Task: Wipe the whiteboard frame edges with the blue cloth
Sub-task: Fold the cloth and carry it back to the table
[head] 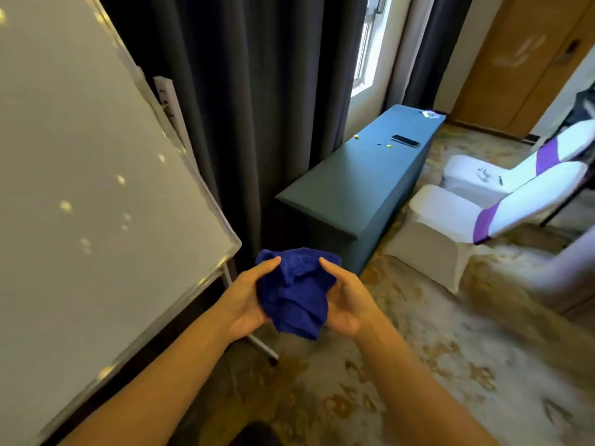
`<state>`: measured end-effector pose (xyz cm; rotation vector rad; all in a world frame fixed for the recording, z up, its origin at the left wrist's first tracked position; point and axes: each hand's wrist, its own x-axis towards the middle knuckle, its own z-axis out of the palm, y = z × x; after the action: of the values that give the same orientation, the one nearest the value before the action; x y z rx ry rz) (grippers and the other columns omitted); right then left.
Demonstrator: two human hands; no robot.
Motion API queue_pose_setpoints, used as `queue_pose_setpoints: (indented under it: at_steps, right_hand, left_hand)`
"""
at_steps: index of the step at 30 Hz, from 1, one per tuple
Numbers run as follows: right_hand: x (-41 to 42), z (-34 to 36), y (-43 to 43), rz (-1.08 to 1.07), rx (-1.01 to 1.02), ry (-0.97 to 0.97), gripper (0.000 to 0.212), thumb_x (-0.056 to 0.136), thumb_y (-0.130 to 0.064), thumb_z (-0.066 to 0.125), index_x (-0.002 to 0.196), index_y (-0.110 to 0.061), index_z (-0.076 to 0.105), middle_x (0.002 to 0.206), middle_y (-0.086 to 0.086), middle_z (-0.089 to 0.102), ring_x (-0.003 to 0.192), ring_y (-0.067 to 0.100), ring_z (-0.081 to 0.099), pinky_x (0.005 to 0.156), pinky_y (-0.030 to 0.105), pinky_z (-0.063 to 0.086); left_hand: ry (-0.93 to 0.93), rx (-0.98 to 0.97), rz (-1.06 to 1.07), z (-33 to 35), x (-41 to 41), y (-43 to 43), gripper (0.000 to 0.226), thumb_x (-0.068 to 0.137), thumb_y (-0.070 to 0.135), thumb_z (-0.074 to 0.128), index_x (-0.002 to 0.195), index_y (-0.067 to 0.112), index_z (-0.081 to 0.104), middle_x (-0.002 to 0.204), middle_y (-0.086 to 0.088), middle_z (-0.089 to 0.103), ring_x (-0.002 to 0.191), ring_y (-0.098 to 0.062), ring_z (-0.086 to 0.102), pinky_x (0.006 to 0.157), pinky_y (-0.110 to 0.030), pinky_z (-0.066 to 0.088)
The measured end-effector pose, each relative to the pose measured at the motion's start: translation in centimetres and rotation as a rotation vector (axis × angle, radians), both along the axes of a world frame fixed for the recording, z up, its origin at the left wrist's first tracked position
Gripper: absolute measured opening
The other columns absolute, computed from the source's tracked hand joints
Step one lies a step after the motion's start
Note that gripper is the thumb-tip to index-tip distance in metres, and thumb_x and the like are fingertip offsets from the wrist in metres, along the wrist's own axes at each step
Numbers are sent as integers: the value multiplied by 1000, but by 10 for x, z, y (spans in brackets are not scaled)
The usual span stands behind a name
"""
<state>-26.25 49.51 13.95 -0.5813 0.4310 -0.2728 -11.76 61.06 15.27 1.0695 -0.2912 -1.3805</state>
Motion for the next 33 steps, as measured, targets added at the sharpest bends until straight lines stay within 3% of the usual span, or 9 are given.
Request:
queue_pose_setpoints:
  at_steps: [2, 7, 12, 18, 20, 22, 26, 30, 33]
  right_hand:
    - [-5, -13, -23, -9, 23, 67, 40, 92, -27, 60, 123, -2, 66, 128, 22, 64, 115, 37, 63, 99, 48, 49]
    - [-5, -52, -97, -51, 29, 224, 50, 89, -21, 66, 134, -2, 57, 133, 23, 60, 124, 38, 57, 105, 51, 44]
    - [14, -79, -217, -75, 41, 329, 39, 89, -19, 65, 124, -4, 65, 126, 21, 65, 112, 36, 66, 88, 48, 57]
    - [49, -88, -376, -16, 65, 462, 32, 90, -25, 63, 115, -6, 71, 129, 18, 65, 121, 37, 60, 109, 52, 41]
    - [60, -89, -414, -1, 82, 469, 30, 91, -27, 60, 109, -7, 75, 124, 18, 68, 113, 36, 64, 103, 52, 47]
    - [72, -90, -451, 2, 118, 489, 27, 86, -27, 65, 98, -7, 78, 109, 15, 73, 96, 34, 71, 87, 49, 57]
    - [98, -102, -510, 34, 103, 609, 31, 67, -30, 75, 92, -13, 76, 91, 7, 69, 72, 25, 68, 64, 34, 57]
    - [129, -121, -555, 250, 41, 688, 32, 82, -36, 65, 109, -19, 70, 100, 8, 74, 86, 31, 71, 65, 39, 58]
    - [152, -136, -583, 433, -24, 720, 35, 84, -39, 62, 114, -22, 69, 106, 5, 74, 91, 32, 71, 66, 41, 59]
  left_hand:
    - [-106, 92, 49, -16, -7, -30, 54, 77, 39, 75, 122, 10, 68, 117, -14, 72, 109, -30, 68, 94, -45, 53]
    - [-286, 198, 157, -68, -4, -114, 34, 80, 15, 77, 113, 11, 70, 103, -10, 77, 95, -26, 73, 76, -36, 58]
    - [-264, 173, 237, -115, 14, -232, 30, 84, 11, 73, 111, 19, 67, 104, -4, 77, 92, -20, 74, 69, -28, 59]
    - [-156, 242, 312, -154, 33, -376, 37, 83, 11, 75, 118, 15, 66, 112, -8, 74, 99, -26, 72, 78, -39, 58]
    - [-118, 276, 352, -161, 40, -409, 34, 82, 10, 75, 115, 15, 66, 112, -10, 74, 98, -26, 72, 77, -37, 57]
    - [-78, 306, 390, -168, 48, -440, 37, 82, 10, 75, 118, 15, 65, 113, -10, 73, 98, -26, 72, 73, -36, 57]
    - [-64, 419, 560, -183, 53, -487, 33, 81, 10, 76, 108, 24, 65, 114, -6, 71, 96, -24, 70, 75, -38, 58]
    - [-48, 521, 791, -197, 53, -523, 38, 81, 11, 76, 112, 26, 59, 120, -8, 67, 103, -29, 67, 91, -52, 56]
    - [47, 589, 867, -205, 51, -541, 48, 81, 24, 76, 123, 29, 53, 127, -3, 63, 109, -30, 64, 90, -59, 55]
